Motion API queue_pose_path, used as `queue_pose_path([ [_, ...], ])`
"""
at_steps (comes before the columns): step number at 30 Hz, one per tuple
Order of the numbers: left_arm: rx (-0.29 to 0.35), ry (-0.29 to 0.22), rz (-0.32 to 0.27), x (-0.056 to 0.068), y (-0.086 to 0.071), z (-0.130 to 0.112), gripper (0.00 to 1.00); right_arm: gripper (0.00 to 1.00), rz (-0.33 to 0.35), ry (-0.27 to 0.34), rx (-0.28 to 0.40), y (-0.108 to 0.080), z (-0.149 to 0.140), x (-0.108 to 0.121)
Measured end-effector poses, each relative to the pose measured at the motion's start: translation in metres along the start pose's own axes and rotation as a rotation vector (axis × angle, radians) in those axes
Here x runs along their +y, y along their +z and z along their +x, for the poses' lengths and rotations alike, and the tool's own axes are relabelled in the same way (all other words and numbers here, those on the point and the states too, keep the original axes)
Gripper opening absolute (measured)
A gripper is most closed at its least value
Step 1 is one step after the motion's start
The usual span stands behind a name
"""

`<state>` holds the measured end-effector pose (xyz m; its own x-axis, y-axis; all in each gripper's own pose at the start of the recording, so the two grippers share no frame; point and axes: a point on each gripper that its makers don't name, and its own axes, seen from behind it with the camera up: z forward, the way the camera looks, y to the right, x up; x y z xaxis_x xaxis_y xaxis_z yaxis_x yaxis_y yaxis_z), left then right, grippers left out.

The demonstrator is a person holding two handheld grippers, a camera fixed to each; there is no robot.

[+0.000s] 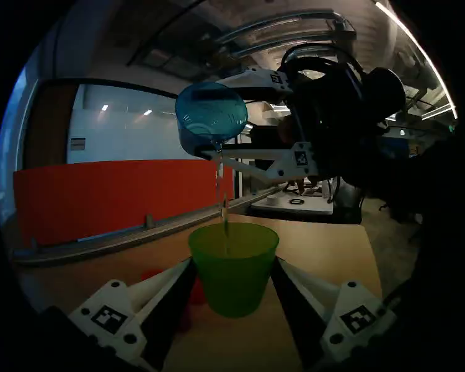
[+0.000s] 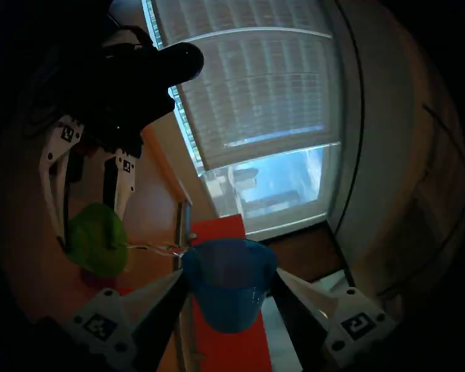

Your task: Pour water

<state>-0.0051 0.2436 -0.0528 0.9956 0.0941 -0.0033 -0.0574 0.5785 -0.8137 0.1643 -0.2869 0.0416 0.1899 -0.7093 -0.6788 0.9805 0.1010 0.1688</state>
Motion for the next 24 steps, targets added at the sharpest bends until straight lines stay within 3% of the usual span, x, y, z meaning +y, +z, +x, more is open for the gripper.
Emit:
queue_pose_path([
  [24,0.0,0.006,-0.002,0.0012,0.0009,0.0012,0.82,0.89,-0.034,-0.104,-0.002,0.0007,0.005,0.0102],
])
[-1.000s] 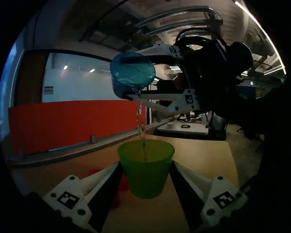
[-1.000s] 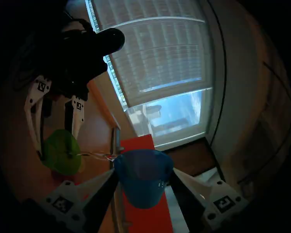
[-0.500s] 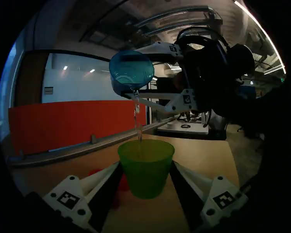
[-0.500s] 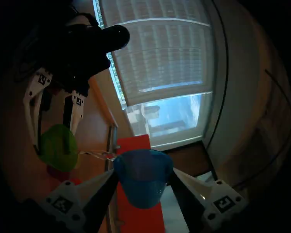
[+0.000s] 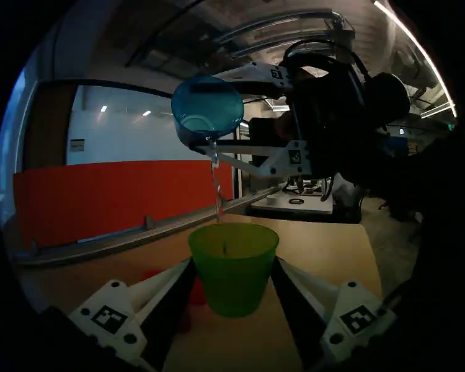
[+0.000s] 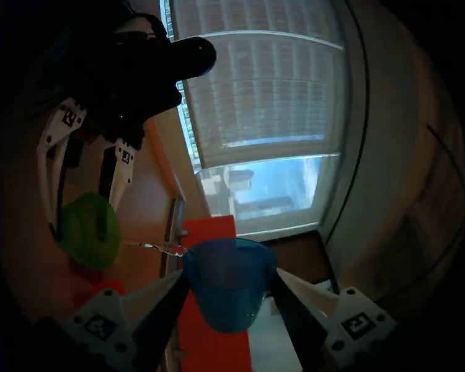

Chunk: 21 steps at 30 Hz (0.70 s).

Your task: Pour water

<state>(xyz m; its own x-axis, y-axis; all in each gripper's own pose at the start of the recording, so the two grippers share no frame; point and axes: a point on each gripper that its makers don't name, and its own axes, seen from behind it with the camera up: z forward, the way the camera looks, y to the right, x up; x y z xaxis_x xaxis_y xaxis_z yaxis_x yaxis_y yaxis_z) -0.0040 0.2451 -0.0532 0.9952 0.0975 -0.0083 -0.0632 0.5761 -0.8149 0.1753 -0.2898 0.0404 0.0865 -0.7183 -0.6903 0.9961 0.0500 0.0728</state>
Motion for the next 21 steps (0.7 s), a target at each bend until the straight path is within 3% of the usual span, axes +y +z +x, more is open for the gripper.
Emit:
queue_pose_path([
  [21,0.003,-0.002,0.002,-0.0029,0.0017,0.0023,0.82,0.89,-0.015,-0.11,-0.007,0.0,0.002,0.0065],
])
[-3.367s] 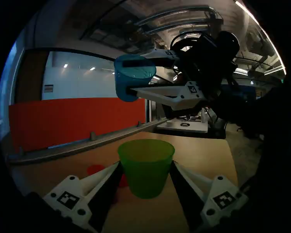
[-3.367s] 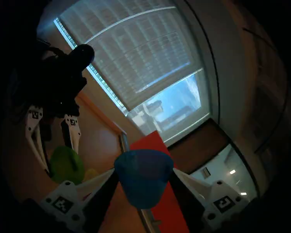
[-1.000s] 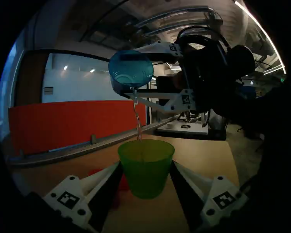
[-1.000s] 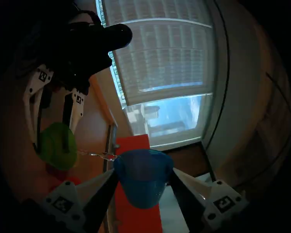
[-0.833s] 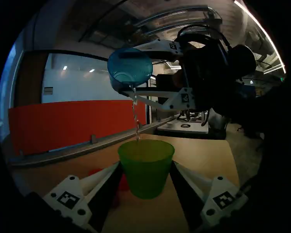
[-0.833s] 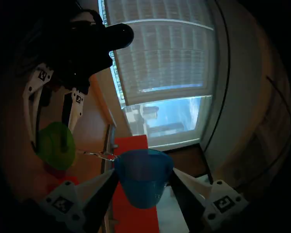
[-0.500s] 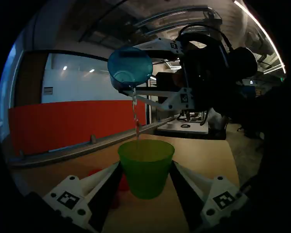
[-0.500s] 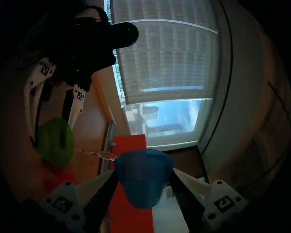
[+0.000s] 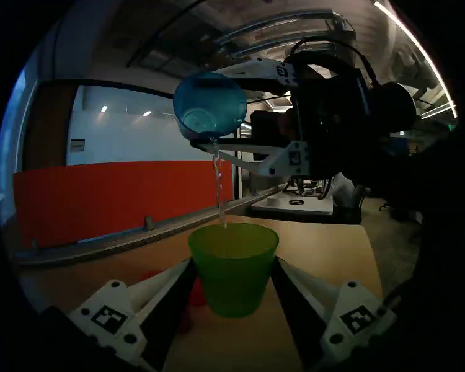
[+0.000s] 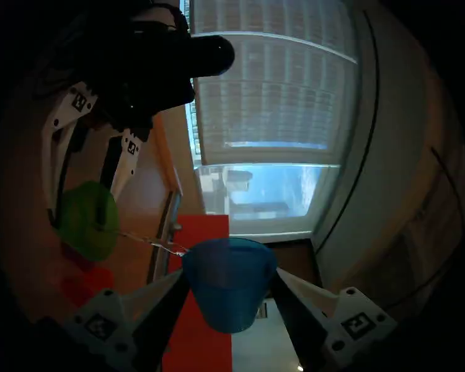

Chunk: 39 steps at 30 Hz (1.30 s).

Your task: Pour water

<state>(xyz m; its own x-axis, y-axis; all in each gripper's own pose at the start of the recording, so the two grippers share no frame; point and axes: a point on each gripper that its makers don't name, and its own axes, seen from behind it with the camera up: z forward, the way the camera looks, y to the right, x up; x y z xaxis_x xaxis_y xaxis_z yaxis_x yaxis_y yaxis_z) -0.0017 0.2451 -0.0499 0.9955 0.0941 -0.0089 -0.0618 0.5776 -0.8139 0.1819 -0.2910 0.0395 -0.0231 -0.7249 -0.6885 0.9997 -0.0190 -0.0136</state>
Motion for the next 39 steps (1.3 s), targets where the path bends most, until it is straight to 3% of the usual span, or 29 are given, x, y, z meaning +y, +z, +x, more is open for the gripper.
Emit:
queue_pose_path([
  [15,0.003,-0.007,0.008,-0.005,0.002,0.0,0.82,0.89,0.005,-0.078,0.012,-0.003,0.009,0.0],
  [27,0.007,-0.013,0.01,-0.007,0.003,0.001,0.82,0.89,0.006,-0.102,0.019,-0.002,0.015,-0.004],
  [34,0.008,-0.014,0.012,-0.007,0.002,0.001,0.82,0.89,0.005,-0.053,0.019,-0.001,0.013,-0.006],
  [39,0.007,-0.013,0.014,-0.007,0.001,0.001,0.82,0.89,0.011,0.069,0.019,-0.001,0.009,-0.012],
])
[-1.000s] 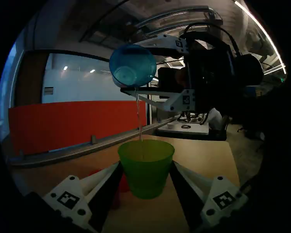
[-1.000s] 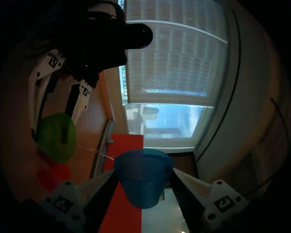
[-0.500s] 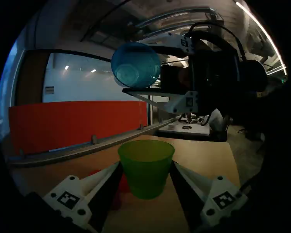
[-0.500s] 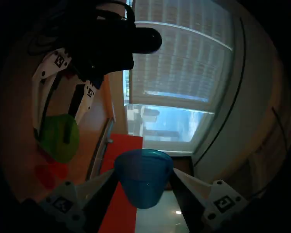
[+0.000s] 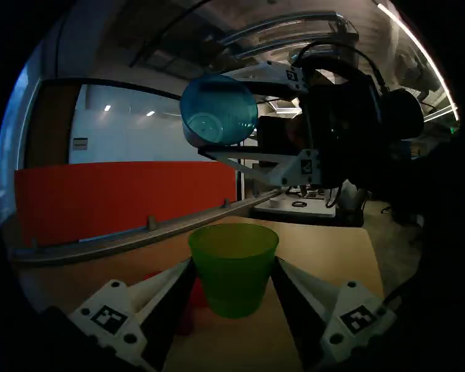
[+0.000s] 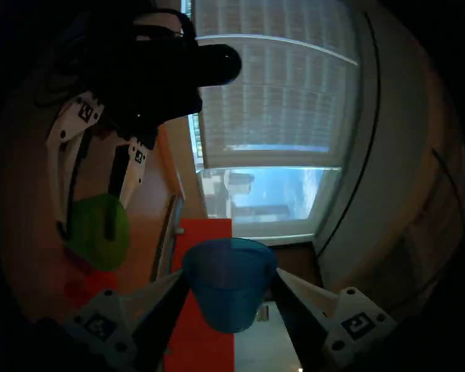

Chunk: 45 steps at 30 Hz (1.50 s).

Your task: Pour water

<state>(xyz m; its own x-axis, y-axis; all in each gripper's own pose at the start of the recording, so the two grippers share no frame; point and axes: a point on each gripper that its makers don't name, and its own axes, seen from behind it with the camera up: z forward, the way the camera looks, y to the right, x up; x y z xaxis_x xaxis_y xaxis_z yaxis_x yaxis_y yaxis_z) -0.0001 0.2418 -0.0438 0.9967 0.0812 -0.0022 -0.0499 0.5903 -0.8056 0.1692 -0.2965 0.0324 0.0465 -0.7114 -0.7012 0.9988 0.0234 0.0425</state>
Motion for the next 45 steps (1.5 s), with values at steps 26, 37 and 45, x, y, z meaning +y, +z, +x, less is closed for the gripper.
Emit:
queue_pose_path([
  [26,-0.008,0.013,0.016,-0.006,-0.006,0.005,0.82,0.89,0.052,1.002,-0.007,-0.013,-0.023,-0.029],
  [37,-0.014,0.022,0.02,-0.006,-0.008,0.009,0.82,0.89,0.105,1.303,0.01,-0.015,-0.024,-0.031],
  [45,-0.025,0.025,0.027,-0.009,-0.01,0.006,0.82,0.89,0.126,1.36,0.004,-0.017,-0.024,-0.034],
])
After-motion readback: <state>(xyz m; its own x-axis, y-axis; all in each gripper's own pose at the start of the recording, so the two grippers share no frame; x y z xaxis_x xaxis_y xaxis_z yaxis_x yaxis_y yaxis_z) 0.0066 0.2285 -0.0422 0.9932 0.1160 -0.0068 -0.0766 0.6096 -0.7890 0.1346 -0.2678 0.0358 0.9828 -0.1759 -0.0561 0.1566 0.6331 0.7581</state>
